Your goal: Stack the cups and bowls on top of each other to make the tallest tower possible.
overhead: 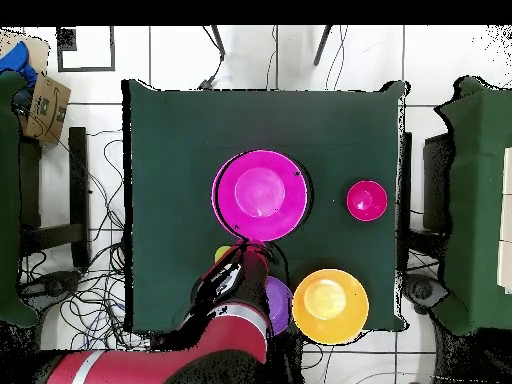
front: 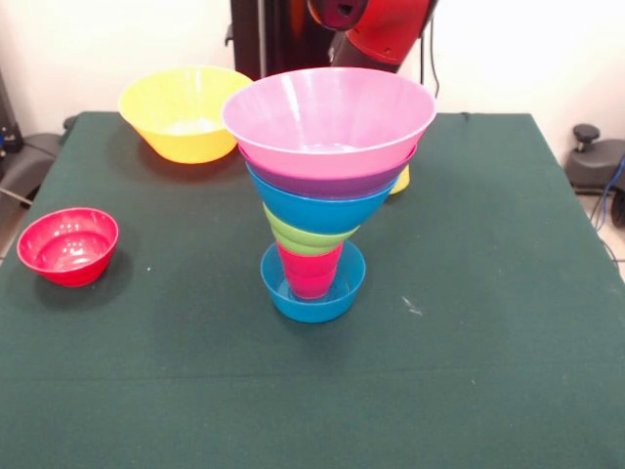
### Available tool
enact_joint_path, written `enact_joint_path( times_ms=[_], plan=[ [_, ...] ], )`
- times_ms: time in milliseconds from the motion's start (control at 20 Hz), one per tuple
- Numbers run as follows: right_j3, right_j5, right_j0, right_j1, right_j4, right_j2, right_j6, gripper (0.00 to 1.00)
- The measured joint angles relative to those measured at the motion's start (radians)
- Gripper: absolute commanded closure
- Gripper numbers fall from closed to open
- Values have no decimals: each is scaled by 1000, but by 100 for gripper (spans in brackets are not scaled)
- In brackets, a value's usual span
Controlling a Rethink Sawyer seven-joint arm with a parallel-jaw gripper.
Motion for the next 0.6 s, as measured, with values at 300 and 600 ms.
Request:
enact_joint_path(
  times_ms=[300,600],
  plan=[
    [0,0,0,-6,0,0,0,100],
    [0,18,-2,-55,33,3,0,100]
  ],
)
